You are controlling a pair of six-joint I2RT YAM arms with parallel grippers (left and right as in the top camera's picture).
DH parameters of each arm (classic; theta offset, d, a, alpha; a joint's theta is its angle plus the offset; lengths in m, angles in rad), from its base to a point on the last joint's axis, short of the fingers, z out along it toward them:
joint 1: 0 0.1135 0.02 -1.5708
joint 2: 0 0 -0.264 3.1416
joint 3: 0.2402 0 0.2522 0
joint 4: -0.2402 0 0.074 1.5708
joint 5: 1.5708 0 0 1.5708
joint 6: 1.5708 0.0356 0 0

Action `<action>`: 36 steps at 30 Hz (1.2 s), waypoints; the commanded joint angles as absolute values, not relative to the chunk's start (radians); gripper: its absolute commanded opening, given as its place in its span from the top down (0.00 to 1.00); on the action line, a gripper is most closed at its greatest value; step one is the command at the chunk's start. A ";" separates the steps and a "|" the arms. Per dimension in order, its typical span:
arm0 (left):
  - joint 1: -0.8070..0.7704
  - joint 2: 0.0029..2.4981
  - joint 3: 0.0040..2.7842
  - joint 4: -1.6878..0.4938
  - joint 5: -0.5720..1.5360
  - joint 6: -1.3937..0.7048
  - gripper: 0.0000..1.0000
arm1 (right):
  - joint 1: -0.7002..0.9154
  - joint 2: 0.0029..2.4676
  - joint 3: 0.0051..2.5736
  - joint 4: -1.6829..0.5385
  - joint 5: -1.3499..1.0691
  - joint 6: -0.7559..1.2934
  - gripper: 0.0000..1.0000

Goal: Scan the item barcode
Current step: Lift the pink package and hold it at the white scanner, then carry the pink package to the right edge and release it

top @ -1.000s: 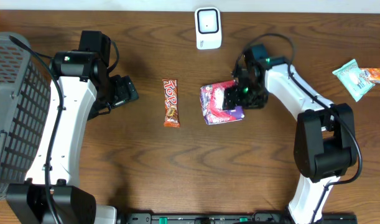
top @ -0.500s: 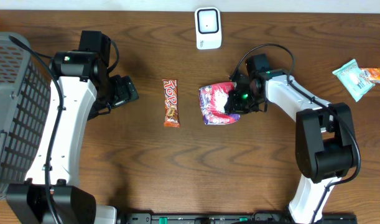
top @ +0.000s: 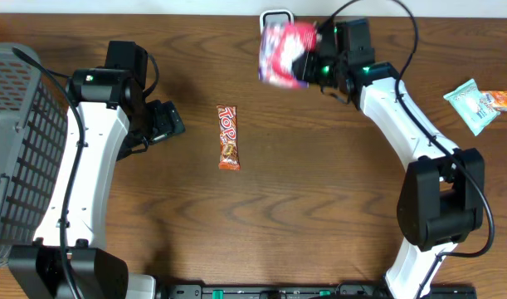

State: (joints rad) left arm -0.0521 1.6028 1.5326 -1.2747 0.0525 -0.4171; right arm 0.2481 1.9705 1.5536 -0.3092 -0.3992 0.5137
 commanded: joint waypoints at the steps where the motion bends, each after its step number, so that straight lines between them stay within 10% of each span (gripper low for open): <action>1: -0.050 1.608 1.531 -1.275 0.041 -0.404 0.03 | 0.260 1.970 1.568 -0.201 -0.318 0.731 0.98; 25: -0.050 1.608 1.531 -1.275 0.041 -0.404 0.02 | 0.322 2.164 1.589 0.111 -0.141 0.794 0.99; 36: -0.050 1.608 1.531 -1.275 0.041 -0.404 0.02 | 0.154 2.143 1.894 -0.527 0.052 0.582 0.99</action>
